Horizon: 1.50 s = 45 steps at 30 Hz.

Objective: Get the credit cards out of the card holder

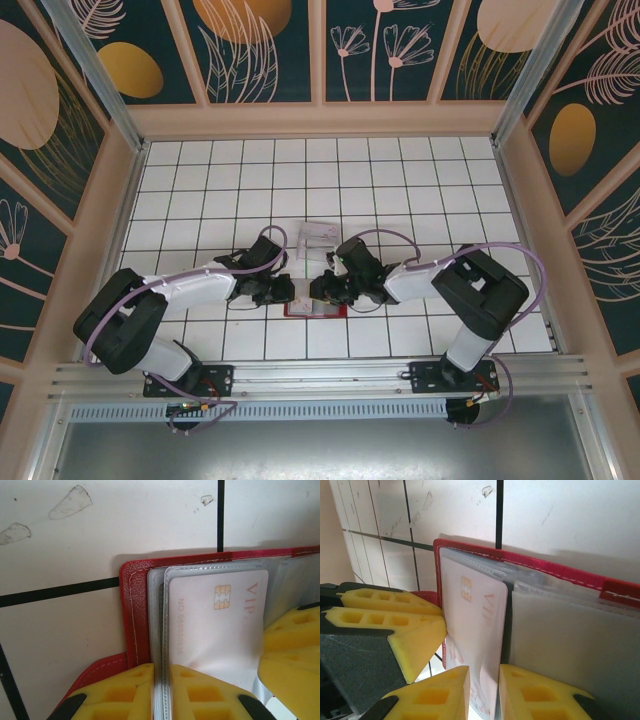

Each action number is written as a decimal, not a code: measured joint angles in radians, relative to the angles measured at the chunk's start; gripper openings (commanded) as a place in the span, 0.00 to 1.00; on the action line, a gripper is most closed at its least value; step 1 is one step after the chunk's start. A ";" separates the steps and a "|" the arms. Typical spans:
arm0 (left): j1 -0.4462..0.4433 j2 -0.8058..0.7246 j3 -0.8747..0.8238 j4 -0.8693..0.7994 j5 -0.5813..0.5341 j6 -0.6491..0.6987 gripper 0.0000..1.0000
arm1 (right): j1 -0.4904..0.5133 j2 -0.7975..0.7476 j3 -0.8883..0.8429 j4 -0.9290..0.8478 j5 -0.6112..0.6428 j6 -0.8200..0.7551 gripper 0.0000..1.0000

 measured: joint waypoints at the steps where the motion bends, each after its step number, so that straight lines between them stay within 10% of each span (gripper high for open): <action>1: 0.000 0.000 0.000 0.000 0.000 0.000 0.16 | 0.000 0.002 0.000 0.002 -0.002 0.000 0.24; 45: 0.000 -0.006 -0.010 0.008 0.000 -0.013 0.20 | 0.008 0.035 -0.069 0.305 -0.083 0.077 0.24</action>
